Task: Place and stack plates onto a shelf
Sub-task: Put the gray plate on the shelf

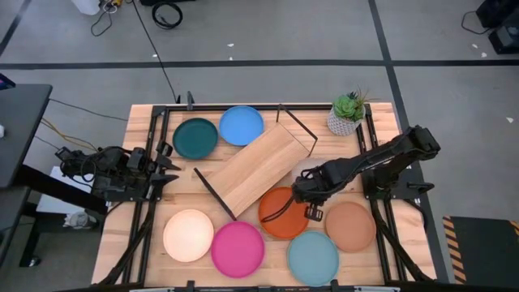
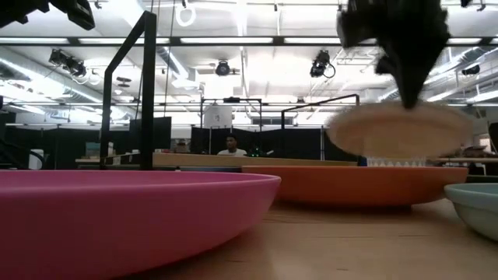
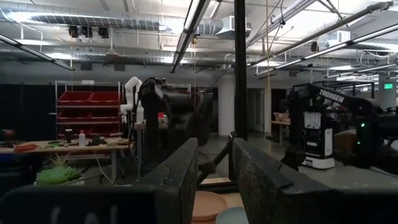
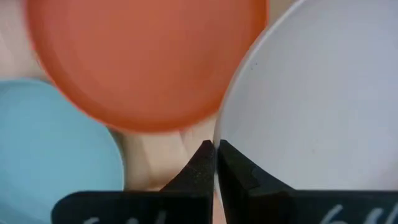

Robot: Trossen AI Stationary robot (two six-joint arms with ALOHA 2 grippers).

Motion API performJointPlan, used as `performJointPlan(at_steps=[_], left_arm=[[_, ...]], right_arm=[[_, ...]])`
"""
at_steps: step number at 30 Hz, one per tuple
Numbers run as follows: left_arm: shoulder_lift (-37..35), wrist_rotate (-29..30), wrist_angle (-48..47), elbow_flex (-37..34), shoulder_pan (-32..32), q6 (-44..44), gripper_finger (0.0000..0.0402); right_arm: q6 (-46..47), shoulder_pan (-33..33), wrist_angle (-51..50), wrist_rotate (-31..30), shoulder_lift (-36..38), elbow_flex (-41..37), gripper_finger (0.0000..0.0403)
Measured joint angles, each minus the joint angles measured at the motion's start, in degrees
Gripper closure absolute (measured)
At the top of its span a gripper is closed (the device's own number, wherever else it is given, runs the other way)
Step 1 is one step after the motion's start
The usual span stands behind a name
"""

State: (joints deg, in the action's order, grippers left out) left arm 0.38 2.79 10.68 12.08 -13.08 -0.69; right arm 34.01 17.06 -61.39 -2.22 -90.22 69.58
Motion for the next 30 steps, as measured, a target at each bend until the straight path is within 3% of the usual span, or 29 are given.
performJointPlan(at_steps=[5, 15, 24, 30], left_arm=[[0.0, 0.4, -0.14, 0.0, 0.0, 0.07, 0.0292], [0.99, 2.54, -2.45, 0.47, 0.0, 5.03, 0.0292], [9.71, 7.66, -12.1, 9.85, 0.0, 6.1, 0.0292], [14.2, 7.71, -13.0, 10.51, 0.04, 6.88, 0.0292]], right_arm=[[-9.77, -0.42, 5.01, -5.29, -0.96, 2.5, 0.039], [-25.97, -9.24, 12.14, -5.68, -3.66, 2.5, 0.039], [-36.83, -17.58, 15.78, -5.83, -6.29, 2.52, 0.039], [-41.46, -21.99, 15.68, -5.95, -10.31, 2.5, 0.039]])
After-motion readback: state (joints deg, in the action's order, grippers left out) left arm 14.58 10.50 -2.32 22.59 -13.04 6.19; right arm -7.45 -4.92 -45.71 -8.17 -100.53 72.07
